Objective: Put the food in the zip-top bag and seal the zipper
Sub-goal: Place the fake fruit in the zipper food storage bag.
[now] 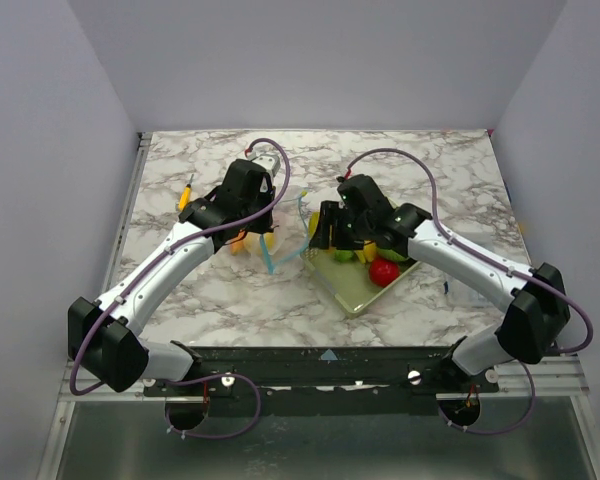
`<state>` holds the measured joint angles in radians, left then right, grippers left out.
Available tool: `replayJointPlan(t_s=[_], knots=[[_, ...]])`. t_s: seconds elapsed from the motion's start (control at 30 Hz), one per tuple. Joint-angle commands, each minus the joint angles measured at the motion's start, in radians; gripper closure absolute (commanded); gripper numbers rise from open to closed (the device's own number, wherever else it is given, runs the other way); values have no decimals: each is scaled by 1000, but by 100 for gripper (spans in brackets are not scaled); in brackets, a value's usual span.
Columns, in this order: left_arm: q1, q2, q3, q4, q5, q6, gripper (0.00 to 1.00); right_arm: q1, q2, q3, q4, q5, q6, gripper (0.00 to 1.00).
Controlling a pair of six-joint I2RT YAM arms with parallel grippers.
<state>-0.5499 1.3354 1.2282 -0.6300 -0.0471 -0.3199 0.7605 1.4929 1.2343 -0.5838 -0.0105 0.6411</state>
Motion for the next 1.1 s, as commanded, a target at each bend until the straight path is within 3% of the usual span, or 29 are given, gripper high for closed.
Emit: replayJointPlan(t_s=[0.0,0.37,0.63,1.07], knots=[[1,-20,6,14,12,-7,100,10,25,44,174,-166,67,63],[5,-39,3,18,15,-8,100,10,172,158,245,-277,100,47],[9,-57,-3,24,8,-10,100,10,251,225,204,-265,80,21],[16,-59,-4,26,13,-11,100,10,166,216,82,-145,35,21]])
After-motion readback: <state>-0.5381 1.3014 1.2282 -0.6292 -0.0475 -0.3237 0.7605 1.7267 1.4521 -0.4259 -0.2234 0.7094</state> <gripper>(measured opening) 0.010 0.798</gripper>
